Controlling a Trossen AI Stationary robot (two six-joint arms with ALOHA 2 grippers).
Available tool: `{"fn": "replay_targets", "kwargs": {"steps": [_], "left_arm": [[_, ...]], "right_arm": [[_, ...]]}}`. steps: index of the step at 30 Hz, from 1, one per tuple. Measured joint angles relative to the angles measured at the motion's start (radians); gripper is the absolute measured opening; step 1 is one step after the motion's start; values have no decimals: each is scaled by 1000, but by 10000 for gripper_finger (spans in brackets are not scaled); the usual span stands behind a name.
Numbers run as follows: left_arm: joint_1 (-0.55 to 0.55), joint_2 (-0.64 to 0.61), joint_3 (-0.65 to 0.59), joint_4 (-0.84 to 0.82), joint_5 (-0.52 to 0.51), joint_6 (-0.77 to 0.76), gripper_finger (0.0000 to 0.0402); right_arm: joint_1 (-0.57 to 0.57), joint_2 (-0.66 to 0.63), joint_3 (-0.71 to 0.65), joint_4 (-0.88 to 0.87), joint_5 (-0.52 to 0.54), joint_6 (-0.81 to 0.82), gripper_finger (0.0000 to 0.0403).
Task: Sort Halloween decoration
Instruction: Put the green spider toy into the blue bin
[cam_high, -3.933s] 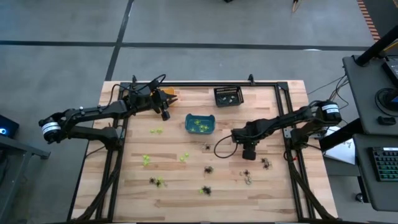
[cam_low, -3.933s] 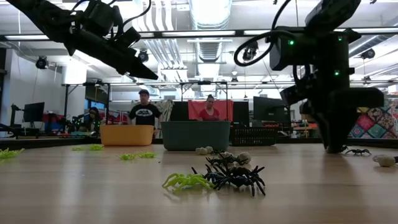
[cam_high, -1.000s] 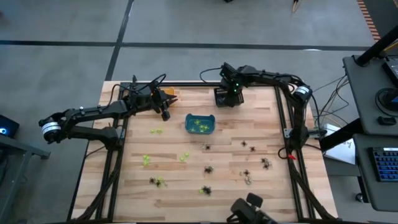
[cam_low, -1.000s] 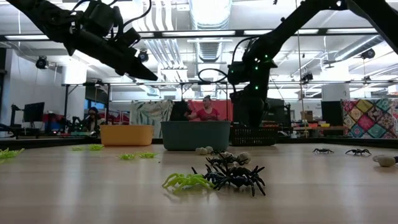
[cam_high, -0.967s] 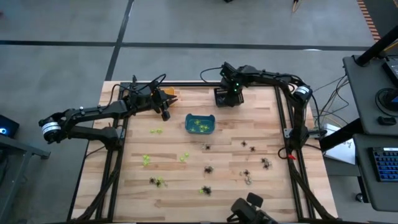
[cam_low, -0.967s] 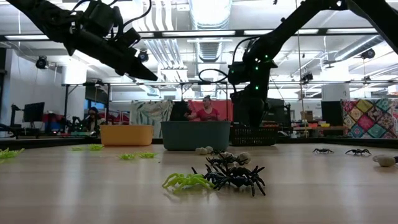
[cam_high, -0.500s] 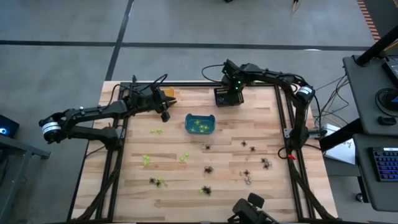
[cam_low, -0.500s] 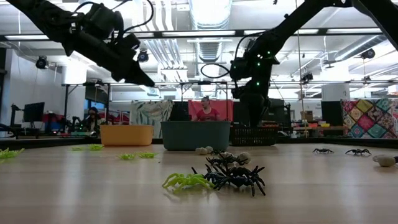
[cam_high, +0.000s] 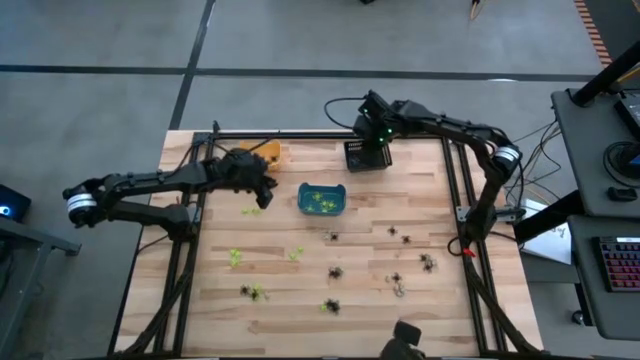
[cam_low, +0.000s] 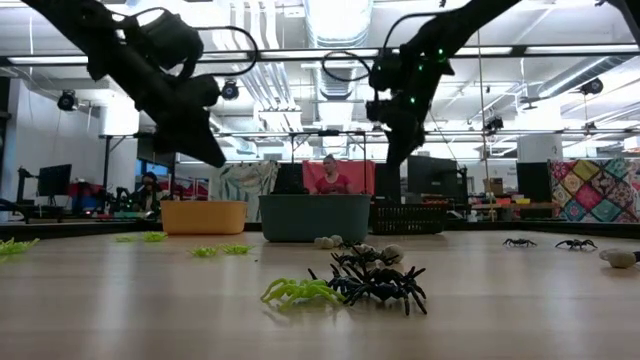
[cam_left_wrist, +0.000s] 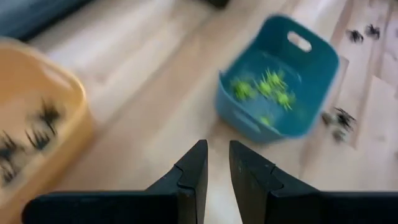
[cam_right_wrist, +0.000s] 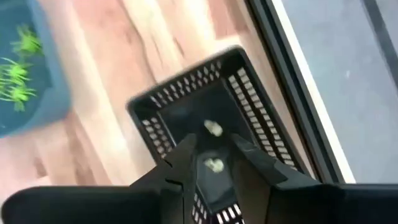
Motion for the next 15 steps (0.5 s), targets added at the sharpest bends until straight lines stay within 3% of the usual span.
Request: {"fn": "replay_targets", "kwargs": {"steps": [7,15], "left_arm": [[-103,0,113,-343,-6,-187,50],[-144,0,97,-567,-37,-400,50]], "right_arm": [[54,-30,0,14,-49,-20,80],[94,-30,0,45,-50,-48,84]]}}
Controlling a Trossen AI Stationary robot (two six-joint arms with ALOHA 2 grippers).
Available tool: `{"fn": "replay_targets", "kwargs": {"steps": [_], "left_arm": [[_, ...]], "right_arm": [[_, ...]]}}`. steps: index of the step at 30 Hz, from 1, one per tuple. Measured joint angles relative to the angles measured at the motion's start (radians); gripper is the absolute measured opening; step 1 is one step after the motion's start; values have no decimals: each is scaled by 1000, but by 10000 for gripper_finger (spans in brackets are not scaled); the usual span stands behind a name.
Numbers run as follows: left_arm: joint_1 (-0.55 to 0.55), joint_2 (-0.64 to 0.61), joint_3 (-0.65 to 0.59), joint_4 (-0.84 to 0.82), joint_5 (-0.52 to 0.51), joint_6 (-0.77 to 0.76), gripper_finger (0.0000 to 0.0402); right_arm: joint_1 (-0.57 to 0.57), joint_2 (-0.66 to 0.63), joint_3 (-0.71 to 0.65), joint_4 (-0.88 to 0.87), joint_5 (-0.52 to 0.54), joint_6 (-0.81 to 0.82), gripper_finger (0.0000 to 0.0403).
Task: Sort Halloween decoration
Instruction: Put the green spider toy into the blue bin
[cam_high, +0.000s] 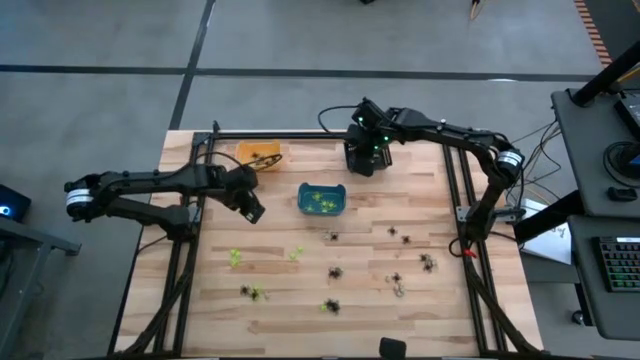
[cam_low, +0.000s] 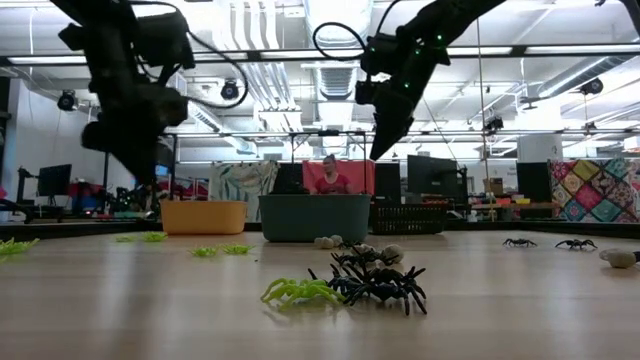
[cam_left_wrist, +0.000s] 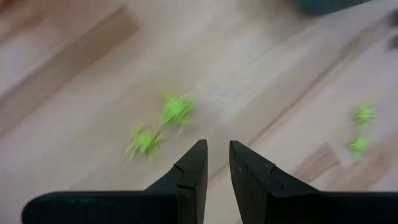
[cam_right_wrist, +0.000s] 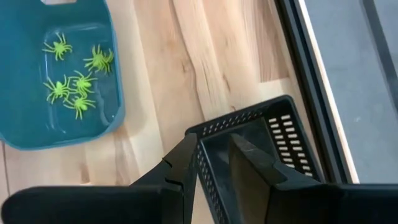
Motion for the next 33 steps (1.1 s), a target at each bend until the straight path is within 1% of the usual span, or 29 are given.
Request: {"fn": "replay_targets", "kwargs": {"steps": [3,9,13,17,22,27,33], "left_arm": [[0,0,-10,-32,-10,-26,50],[0,0,-12,-44,-27,-17,50],[0,13,-25,-49,-27,-22,61],[0,62,-36,-49,-28,-29,82],[0,135,-36,-44,-112,-20,101],[1,201,-36,-29,-123,6,108],[1,270,-36,37,-124,41,108]], "right_arm": [[1,0,0,15,0,-4,82],[0,0,0,24,0,-13,77],[2,0,0,23,-2,-12,82],[6,0,0,24,-3,-10,84],[7,0,0,23,-26,-1,79],[7,0,0,22,-26,8,79],[9,0,0,22,-26,11,86]]}}
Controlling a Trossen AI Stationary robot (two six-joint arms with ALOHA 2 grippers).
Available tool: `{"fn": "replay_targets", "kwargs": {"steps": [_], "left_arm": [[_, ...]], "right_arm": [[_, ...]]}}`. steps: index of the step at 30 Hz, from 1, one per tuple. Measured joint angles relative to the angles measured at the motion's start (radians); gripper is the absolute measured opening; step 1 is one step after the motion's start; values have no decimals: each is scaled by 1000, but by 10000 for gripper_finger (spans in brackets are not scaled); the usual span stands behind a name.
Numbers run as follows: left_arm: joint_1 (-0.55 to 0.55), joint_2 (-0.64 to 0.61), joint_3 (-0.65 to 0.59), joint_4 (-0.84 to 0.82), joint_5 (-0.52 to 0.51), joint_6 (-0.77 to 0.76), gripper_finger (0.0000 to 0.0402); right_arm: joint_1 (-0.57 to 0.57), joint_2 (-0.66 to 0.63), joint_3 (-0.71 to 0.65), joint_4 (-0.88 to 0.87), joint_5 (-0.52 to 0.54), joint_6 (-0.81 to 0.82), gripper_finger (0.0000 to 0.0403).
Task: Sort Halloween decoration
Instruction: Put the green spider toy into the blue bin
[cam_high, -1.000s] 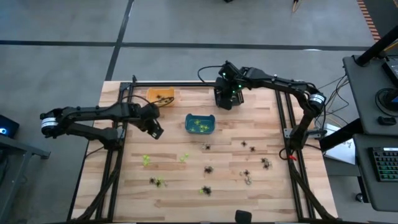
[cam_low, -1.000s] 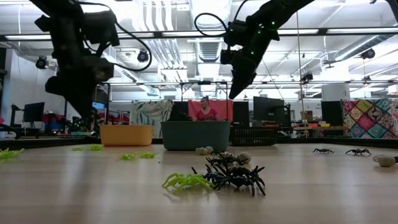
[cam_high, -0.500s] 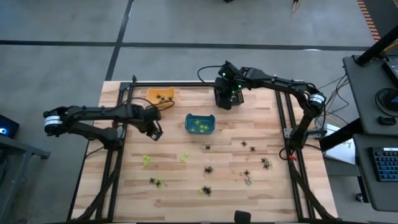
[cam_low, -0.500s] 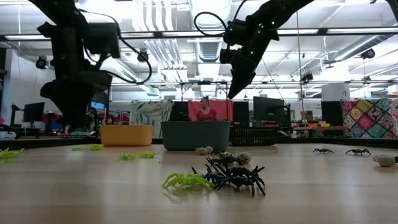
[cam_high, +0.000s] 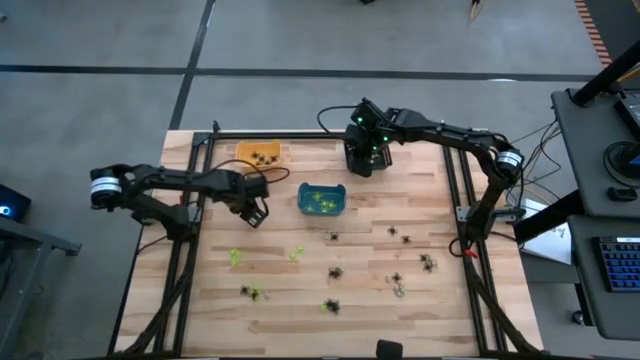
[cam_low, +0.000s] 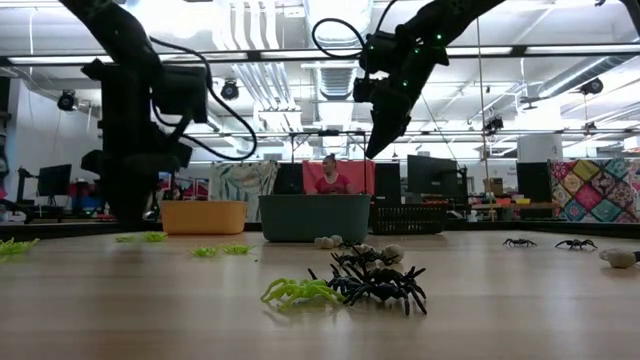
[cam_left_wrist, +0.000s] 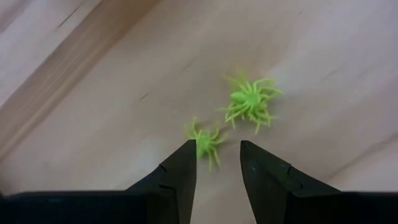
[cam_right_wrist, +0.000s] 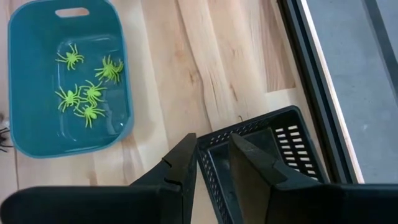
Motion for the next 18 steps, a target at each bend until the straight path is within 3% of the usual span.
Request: {"fn": "replay_targets", "kwargs": {"steps": [10,18], "left_arm": [[-1,97,3,12,-36,6,99],[-1,123,4,19,-27,13,49]], "right_arm": [[3,0,0,-4,0,2,83],[3,0,0,-4,0,6,82]]}}
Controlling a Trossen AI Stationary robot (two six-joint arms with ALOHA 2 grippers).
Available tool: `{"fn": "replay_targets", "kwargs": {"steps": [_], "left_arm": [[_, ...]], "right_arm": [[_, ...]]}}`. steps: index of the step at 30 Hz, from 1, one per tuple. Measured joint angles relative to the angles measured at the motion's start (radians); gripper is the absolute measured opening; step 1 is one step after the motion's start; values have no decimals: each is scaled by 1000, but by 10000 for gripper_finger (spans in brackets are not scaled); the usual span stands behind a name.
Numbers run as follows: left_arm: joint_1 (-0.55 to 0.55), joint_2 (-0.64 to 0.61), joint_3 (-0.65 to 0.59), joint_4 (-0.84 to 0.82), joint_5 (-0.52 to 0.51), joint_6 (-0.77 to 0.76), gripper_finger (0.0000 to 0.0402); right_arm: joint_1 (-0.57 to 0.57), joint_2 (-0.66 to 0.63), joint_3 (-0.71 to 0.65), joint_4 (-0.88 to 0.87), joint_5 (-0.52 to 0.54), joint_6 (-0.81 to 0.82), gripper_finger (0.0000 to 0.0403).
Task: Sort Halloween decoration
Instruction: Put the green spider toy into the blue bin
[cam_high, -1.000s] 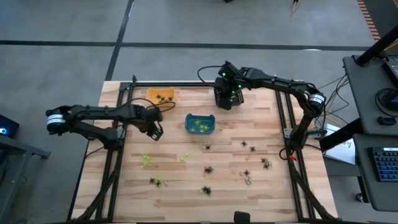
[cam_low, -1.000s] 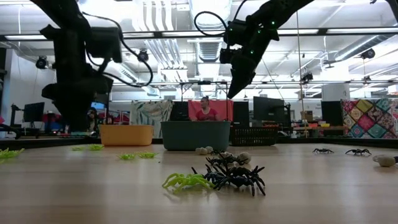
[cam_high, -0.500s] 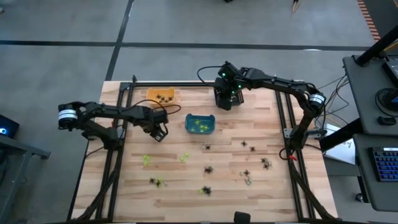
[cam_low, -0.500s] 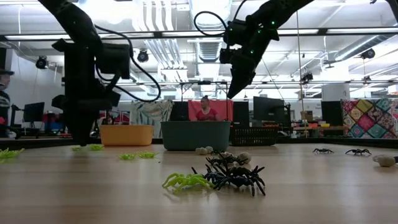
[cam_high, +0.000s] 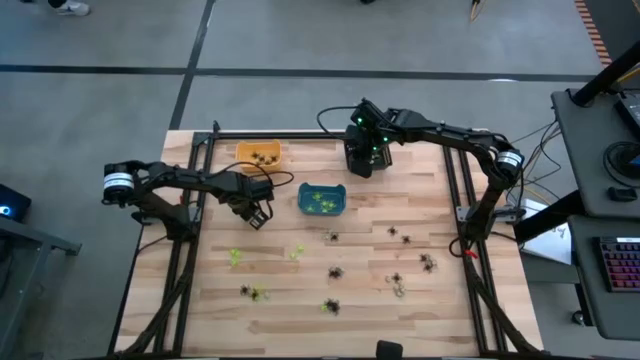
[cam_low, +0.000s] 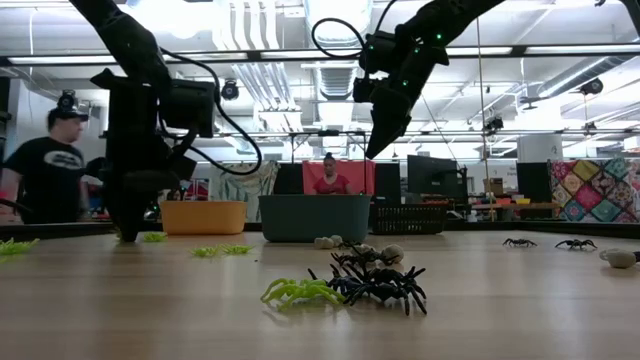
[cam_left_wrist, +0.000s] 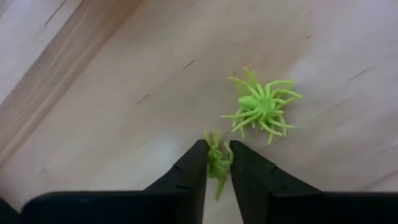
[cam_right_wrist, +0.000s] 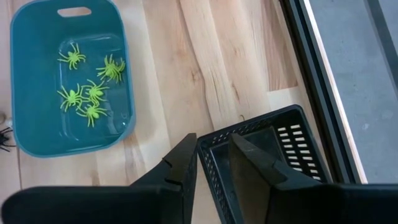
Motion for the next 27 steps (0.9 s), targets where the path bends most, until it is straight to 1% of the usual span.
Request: {"fn": "replay_targets", "kwargs": {"steps": [3,5,11,17,20,23,27], "left_arm": [[0,-15,-2,2,4,0,17],[0,-33,-4,3,4,0,5],[1,-116,-8,-30,-9,-3,2],[1,-237,-6,-42,-12,9,1],[1,-298,10,-35,-36,28,1],[1,-355,28,20,-47,84,0],[1,-423,38,219,-34,225,0]], "right_arm": [[1,0,0,0,0,0,80],[5,0,0,0,0,-1,80],[11,0,0,-15,0,-5,80],[13,0,0,-50,-4,-11,79],[13,0,0,-56,-41,-12,79],[13,-3,-1,-57,-55,-11,79],[13,-18,-6,-57,-56,-13,79]]}}
